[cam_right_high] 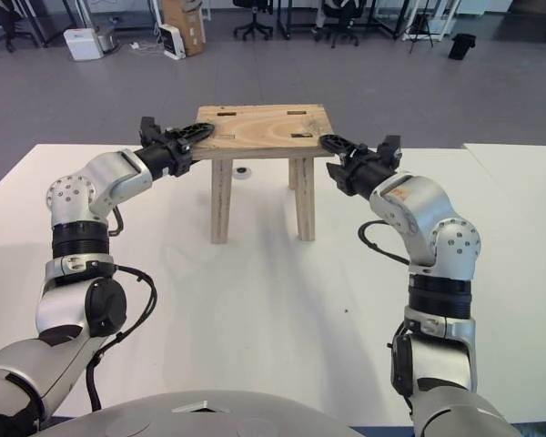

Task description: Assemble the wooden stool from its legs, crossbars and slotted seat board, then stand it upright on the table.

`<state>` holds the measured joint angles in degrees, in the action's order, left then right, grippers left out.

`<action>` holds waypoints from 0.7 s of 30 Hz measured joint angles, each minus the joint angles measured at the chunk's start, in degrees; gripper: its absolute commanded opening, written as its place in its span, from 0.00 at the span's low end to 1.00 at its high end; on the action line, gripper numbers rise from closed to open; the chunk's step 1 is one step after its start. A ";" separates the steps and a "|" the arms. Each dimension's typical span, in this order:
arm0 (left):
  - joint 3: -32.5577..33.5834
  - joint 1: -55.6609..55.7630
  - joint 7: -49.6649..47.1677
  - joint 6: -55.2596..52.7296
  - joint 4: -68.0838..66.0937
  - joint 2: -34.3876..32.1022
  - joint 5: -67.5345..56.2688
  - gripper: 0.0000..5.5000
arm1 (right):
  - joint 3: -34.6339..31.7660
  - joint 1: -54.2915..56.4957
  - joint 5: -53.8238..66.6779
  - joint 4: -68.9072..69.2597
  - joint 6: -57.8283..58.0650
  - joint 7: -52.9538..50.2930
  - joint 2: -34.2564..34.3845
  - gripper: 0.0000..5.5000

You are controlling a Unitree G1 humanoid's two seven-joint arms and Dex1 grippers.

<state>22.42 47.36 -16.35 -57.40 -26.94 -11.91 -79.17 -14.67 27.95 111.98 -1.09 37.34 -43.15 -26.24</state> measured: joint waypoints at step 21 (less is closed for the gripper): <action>-4.61 -25.36 40.68 54.32 -13.12 -3.80 46.28 0.57 | -7.96 -23.55 -52.58 -10.13 -21.16 35.12 10.95 0.60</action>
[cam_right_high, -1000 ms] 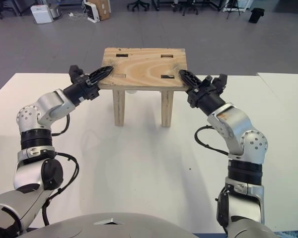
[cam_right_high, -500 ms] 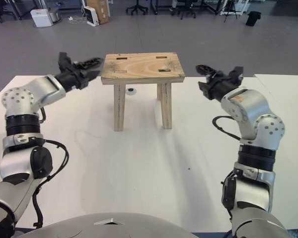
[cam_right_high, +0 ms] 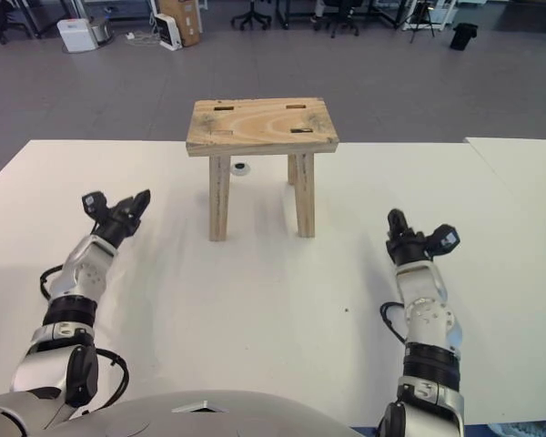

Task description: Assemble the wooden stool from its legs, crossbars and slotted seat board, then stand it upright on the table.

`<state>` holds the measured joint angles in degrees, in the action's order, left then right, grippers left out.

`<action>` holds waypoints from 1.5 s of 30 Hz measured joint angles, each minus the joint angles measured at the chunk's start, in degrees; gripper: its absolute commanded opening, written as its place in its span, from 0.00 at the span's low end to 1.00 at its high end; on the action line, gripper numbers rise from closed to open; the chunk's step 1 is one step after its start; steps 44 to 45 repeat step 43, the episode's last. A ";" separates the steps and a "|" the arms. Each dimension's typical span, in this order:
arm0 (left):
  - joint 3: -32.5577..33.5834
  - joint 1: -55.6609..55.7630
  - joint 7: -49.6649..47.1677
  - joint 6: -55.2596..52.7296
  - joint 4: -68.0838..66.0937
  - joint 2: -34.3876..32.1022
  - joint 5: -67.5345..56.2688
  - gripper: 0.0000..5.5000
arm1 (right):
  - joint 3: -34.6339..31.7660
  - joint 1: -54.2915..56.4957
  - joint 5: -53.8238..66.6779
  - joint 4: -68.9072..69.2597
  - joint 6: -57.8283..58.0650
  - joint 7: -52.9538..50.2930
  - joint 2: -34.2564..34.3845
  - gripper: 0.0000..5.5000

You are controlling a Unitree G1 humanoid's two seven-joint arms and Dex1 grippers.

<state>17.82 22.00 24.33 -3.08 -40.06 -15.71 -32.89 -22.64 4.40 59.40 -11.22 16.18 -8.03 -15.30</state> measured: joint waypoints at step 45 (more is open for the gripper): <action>7.61 -7.74 -4.87 6.64 6.36 7.28 2.15 0.57 | -9.66 4.06 -18.86 -13.67 -1.20 13.76 0.16 0.60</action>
